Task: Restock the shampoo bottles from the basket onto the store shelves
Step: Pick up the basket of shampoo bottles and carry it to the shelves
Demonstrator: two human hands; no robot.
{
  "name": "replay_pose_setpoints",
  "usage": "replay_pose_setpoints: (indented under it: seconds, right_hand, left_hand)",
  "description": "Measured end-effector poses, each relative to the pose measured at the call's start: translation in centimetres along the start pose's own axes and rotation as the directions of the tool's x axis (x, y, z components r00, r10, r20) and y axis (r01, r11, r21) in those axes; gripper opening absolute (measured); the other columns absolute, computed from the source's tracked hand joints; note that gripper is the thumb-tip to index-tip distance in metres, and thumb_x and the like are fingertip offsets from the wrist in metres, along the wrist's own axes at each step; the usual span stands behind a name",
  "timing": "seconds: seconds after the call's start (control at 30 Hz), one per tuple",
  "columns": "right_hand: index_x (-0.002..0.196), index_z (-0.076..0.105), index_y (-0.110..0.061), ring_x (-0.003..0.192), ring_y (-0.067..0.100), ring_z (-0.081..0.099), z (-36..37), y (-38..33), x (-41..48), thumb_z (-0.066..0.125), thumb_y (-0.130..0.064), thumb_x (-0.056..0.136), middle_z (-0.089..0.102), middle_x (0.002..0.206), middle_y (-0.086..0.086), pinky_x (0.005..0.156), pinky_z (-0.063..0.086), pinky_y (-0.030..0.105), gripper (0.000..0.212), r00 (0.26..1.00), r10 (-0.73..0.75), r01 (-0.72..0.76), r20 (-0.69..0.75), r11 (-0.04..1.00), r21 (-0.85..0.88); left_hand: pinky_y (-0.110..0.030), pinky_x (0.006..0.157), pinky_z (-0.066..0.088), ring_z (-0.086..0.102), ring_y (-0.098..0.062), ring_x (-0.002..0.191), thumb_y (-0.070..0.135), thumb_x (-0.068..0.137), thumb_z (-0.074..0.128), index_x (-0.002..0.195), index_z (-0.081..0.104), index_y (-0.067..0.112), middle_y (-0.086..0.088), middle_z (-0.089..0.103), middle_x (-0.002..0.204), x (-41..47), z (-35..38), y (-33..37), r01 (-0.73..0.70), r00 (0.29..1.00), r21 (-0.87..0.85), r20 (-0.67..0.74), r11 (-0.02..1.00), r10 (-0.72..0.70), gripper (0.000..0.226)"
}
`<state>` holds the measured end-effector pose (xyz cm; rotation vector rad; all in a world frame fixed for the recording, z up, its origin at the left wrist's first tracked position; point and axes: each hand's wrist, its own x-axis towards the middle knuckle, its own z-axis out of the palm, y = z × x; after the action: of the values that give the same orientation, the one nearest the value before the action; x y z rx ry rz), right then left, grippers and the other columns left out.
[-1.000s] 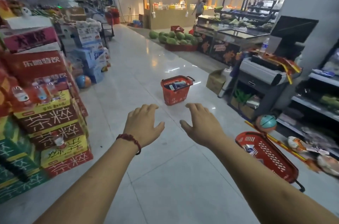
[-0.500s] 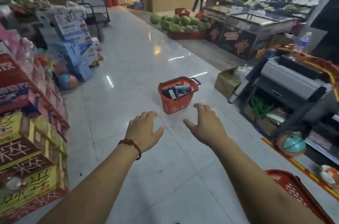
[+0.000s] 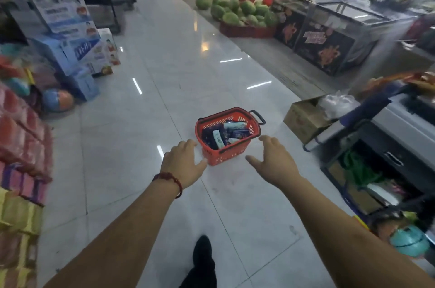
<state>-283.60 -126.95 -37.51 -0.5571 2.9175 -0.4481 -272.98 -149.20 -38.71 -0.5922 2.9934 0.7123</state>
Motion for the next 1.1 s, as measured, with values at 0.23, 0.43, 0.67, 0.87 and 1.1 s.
replay_pose_setpoints:
  seconds: [0.23,0.43,0.67,0.87,1.1]
  right_hand:
    - [0.144,0.037,-0.02,0.123,0.032,0.052,2.0,3.0,18.8,0.067,-0.054,0.087,0.048,0.139,0.009,0.099,0.048,0.047,0.072,0.984,0.068,-0.075,0.163,0.997,0.032]
    - [0.141,0.038,-0.018,0.117,0.03,0.056,5.4,8.2,33.5,0.064,-0.054,0.089,0.05,0.135,0.009,0.095,0.051,0.045,0.069,0.965,0.02,-0.006,0.263,0.999,-0.054]
    - [0.142,0.034,-0.018,0.117,0.028,0.056,11.7,14.8,46.9,0.063,-0.05,0.09,0.05,0.138,0.007,0.093,0.051,0.039,0.067,0.847,-0.194,0.343,0.494,0.911,-0.23]
    - [0.142,0.036,-0.018,0.122,0.029,0.053,15.9,17.3,57.1,0.065,-0.047,0.09,0.05,0.137,0.006,0.095,0.049,0.042,0.066,0.819,-0.094,0.188,0.566,0.976,-0.11]
    - [0.134,0.039,-0.016,0.111,0.034,0.057,21.7,19.8,68.6,0.067,-0.05,0.086,0.053,0.125,0.011,0.089,0.053,0.049,0.065,0.781,-0.011,0.164,0.624,0.968,-0.188]
  left_hand:
    - [-0.04,0.1,0.045,0.055,-0.026,0.118,0.047,0.091,0.057,0.136,0.044,0.02,-0.006,0.054,0.135,17.2,1.9,-0.3,0.095,0.979,-0.027,0.186,0.995,-0.088,0.054]
    - [-0.042,0.1,0.047,0.055,-0.025,0.118,0.047,0.09,0.059,0.137,0.044,0.019,-0.006,0.054,0.135,29.9,4.6,0.1,0.221,0.95,-0.036,0.234,0.975,-0.207,0.056]
    - [-0.038,0.099,0.048,0.056,-0.024,0.117,0.042,0.092,0.059,0.136,0.047,0.016,-0.005,0.055,0.134,41.9,9.7,1.2,0.474,0.858,-0.075,0.263,0.877,-0.442,0.053]
    - [-0.037,0.097,0.046,0.056,-0.026,0.117,0.041,0.092,0.061,0.135,0.048,0.015,-0.007,0.056,0.132,49.1,15.0,1.3,0.633,0.748,-0.12,0.347,0.765,-0.565,0.052]
    - [-0.045,0.104,0.047,0.053,-0.029,0.124,0.042,0.09,0.064,0.14,0.043,0.016,-0.01,0.052,0.14,54.9,22.0,-4.2,0.751,0.618,-0.089,0.442,0.654,-0.65,0.06]
